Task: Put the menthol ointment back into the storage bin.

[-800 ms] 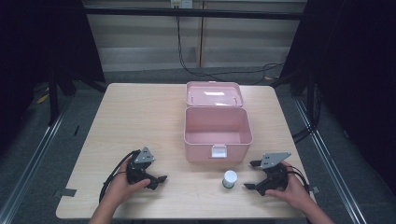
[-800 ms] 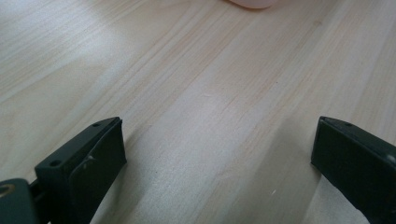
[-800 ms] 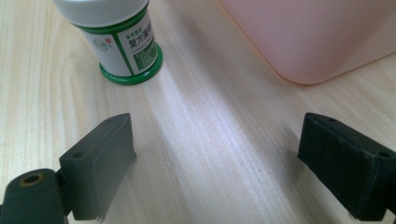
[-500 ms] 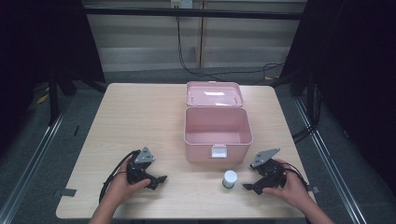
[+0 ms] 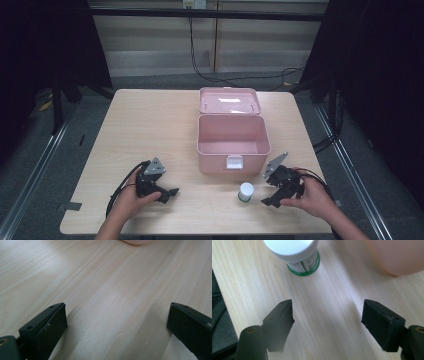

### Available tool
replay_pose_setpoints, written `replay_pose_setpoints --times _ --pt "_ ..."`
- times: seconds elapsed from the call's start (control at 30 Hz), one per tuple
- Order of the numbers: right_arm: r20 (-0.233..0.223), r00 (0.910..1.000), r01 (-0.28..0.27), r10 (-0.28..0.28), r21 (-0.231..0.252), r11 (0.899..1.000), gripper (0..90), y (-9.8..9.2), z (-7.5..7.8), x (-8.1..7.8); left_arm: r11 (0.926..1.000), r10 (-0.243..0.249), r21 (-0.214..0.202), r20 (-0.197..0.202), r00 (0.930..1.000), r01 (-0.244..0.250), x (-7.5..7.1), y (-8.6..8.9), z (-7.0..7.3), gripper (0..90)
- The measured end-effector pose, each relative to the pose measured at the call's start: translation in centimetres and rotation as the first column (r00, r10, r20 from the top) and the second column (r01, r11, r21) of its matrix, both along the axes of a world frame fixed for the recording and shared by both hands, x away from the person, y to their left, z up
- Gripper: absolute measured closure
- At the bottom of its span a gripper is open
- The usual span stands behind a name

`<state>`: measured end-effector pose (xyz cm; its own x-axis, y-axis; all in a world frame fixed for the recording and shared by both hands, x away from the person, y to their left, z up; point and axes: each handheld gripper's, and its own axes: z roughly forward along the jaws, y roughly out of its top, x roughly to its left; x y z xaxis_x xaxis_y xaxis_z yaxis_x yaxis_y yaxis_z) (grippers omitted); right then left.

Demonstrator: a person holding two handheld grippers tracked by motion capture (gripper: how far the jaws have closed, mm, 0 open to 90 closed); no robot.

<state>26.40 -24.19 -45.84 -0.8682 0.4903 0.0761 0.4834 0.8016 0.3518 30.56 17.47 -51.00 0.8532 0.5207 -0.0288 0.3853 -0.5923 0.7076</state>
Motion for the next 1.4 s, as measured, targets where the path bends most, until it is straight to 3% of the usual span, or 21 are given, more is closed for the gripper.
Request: replay_pose_setpoints --times 0.23,0.43,0.57,0.67,1.1,1.4 --pt "-0.051 0.9986 -0.017 0.015 -0.057 0.998 27.2 1.8 1.1 0.6 1.0 0.0 0.001 -0.001 1.0 0.0 0.0 0.0 0.0 2.3" --pt "-0.05 0.9976 -0.052 0.048 -0.077 0.996 28.9 3.0 1.6 0.8 1.0 0.0 0.001 -0.001 1.0 0.0 0.0 0.0 0.0 2.4" --pt "-0.072 0.9951 -0.073 0.068 -0.081 0.994 29.6 3.8 1.6 0.9 1.0 0.0 0.0 0.0 1.0 0.0 0.0 0.0 0.0 2.4" --pt "-0.069 0.9942 -0.09 0.082 -0.11 0.99 29.8 4.3 1.7 1.0 1.0 0.0 0.001 0.0 1.0 0.0 0.0 0.0 0.0 2.4" --pt "-0.086 0.9889 -0.131 0.121 -0.122 0.984 33.8 5.5 2.7 1.4 1.0 0.0 0.001 -0.001 1.0 0.0 0.0 0.0 0.0 2.4" --pt "-0.097 0.9843 -0.16 0.148 -0.134 0.978 37.7 6.5 2.6 1.5 1.0 -0.001 0.002 -0.001 1.0 0.001 0.0 0.0 0.0 2.4"
